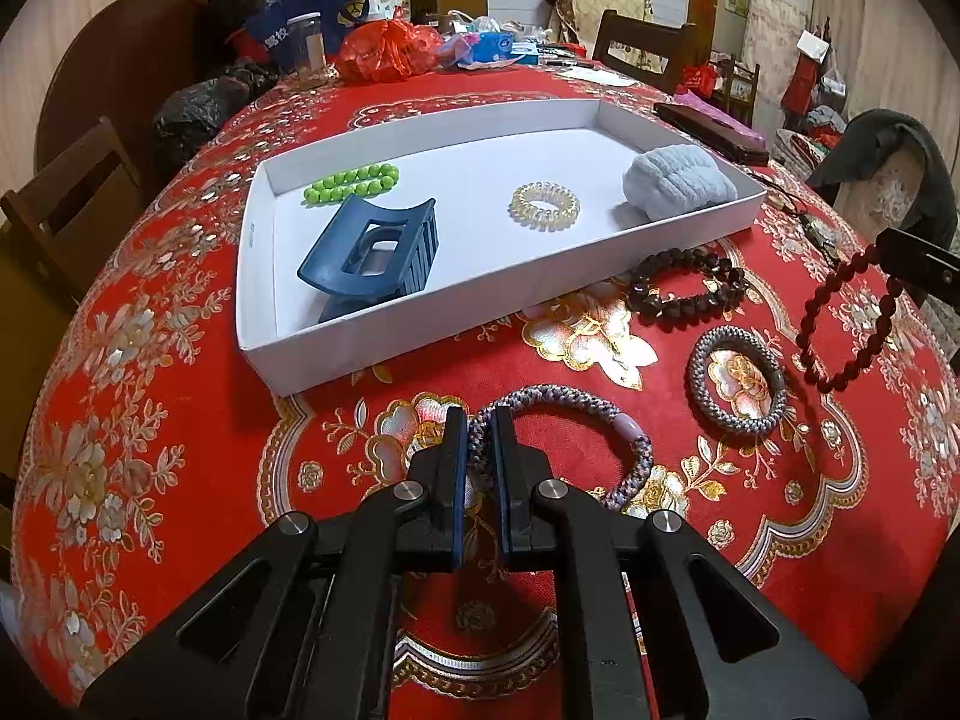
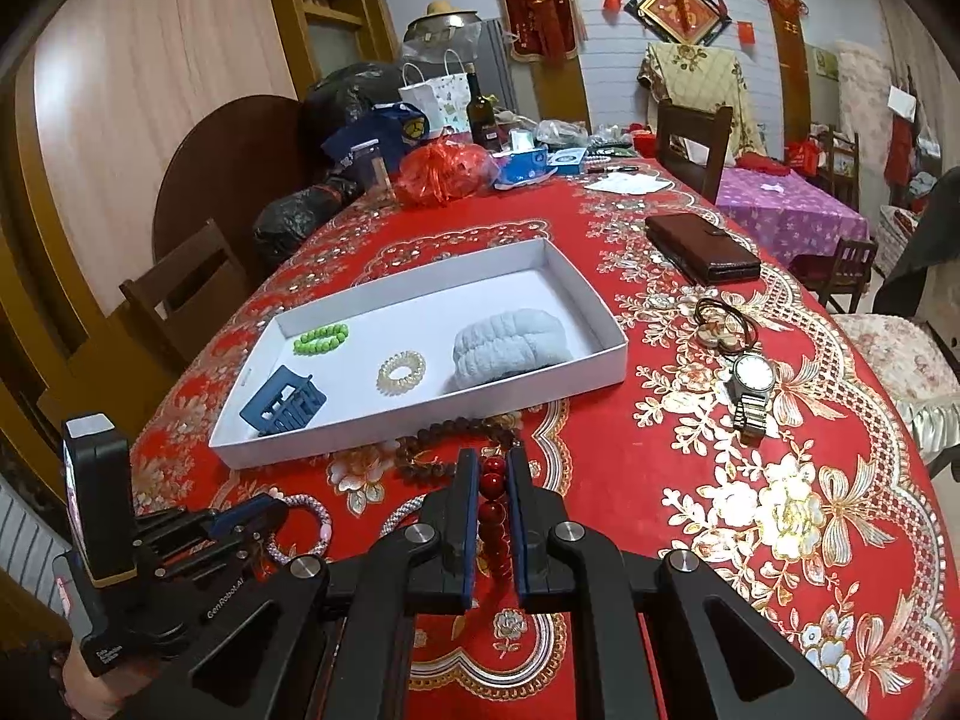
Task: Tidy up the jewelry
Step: 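Hold the grey bracelet with the left tool while the right tool lifts the red bracelet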
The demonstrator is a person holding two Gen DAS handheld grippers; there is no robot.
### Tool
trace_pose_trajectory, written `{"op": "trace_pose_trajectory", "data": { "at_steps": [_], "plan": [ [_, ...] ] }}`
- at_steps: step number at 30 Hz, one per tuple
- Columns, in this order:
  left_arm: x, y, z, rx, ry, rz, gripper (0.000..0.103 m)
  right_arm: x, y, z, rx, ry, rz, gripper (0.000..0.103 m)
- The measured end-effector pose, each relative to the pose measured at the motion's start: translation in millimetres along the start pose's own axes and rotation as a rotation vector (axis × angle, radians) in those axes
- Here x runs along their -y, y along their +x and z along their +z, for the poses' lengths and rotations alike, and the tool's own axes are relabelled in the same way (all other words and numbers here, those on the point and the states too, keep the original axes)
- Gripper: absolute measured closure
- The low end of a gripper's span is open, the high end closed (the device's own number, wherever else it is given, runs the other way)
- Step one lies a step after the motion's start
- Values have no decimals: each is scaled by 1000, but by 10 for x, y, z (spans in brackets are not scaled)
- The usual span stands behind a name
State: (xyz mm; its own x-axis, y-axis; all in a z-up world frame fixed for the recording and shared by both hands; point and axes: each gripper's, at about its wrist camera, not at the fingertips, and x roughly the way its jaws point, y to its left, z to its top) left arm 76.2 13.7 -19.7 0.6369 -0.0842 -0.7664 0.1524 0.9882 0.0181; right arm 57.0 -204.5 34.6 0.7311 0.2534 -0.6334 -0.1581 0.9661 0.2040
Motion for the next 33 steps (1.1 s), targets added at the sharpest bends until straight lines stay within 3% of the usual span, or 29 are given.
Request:
{"op": "trace_pose_trajectory", "data": {
  "at_steps": [33],
  "plan": [
    [-18, -10, -4, 0, -8, -8, 96, -37, 58, -14, -14, -14, -10, 95]
  ]
}}
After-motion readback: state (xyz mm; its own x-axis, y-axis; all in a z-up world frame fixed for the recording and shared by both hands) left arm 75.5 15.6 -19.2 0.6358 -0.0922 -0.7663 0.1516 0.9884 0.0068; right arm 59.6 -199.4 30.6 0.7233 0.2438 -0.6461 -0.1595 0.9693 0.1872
